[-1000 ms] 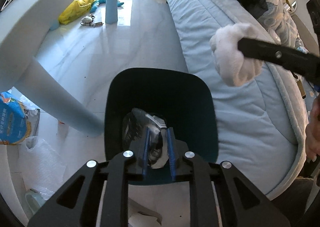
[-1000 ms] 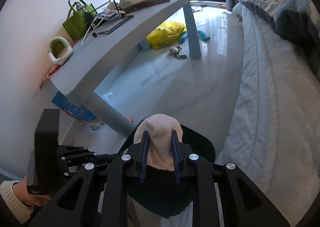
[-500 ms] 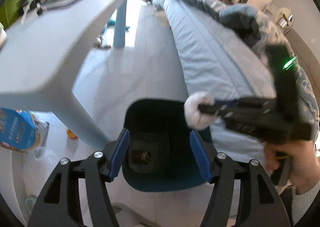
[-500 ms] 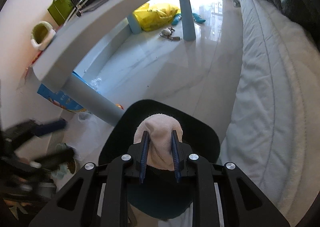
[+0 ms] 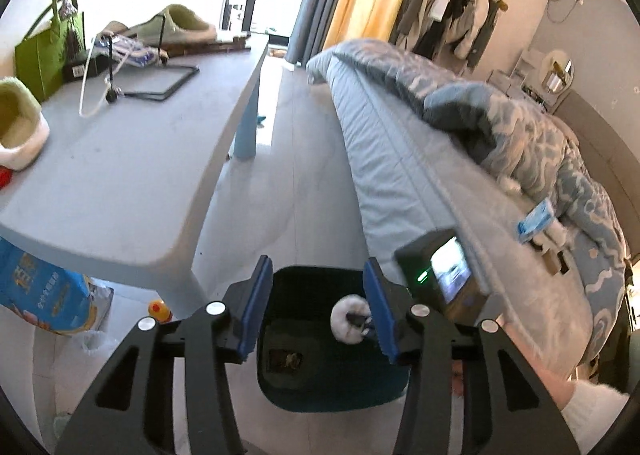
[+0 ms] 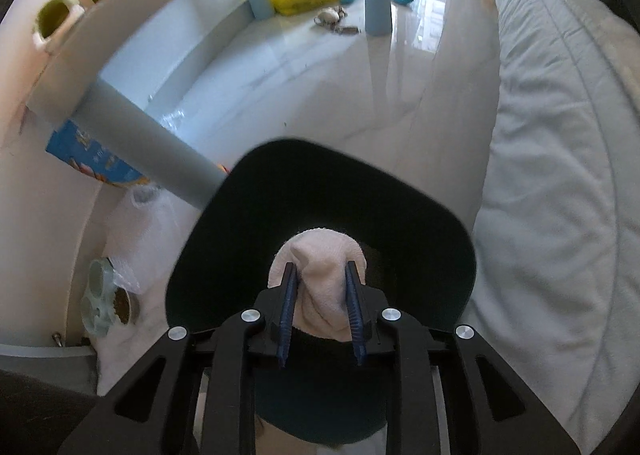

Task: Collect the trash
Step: 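Open the right tool over the bin to drop the white cloth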

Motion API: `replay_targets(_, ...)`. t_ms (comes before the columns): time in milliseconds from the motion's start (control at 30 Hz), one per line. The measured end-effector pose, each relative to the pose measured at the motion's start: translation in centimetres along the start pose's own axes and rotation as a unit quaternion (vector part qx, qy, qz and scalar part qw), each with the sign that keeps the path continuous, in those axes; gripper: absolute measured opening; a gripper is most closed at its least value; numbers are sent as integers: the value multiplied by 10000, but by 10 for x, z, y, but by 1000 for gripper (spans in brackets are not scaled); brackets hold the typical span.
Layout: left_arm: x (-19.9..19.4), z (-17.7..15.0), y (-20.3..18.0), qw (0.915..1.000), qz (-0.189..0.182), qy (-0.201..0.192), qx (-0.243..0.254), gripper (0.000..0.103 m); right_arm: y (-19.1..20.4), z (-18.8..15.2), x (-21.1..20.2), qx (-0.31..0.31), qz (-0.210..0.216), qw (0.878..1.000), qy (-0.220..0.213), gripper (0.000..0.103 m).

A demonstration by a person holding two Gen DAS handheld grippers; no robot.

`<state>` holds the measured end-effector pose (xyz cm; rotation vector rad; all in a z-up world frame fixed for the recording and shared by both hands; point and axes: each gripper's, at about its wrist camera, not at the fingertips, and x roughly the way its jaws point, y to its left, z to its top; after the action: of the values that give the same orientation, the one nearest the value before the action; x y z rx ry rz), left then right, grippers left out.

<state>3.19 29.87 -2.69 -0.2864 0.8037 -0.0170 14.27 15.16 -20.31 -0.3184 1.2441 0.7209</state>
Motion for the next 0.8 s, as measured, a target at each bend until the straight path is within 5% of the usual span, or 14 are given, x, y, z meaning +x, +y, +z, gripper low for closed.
replay_targets(233, -21, 12, -7, 9993, -125, -341, -12, 49, 3, -10, 18, -18, -155, 9995, 274, 29)
replay_targets(300, -23, 15, -9, 9992, -128, -376, -11, 49, 5, -12, 20, -54, -164, 9993, 336, 41)
replay_targets(433, -28, 18, -13, 9988, -114, -481, 12, 49, 8, -15, 17, -109, -153, 9993, 328, 44)
replay_targets(800, -42, 31, -39, 9962, -119, -852, 150, 50, 11, -13, -51, -333, 199, 9983, -439, 44)
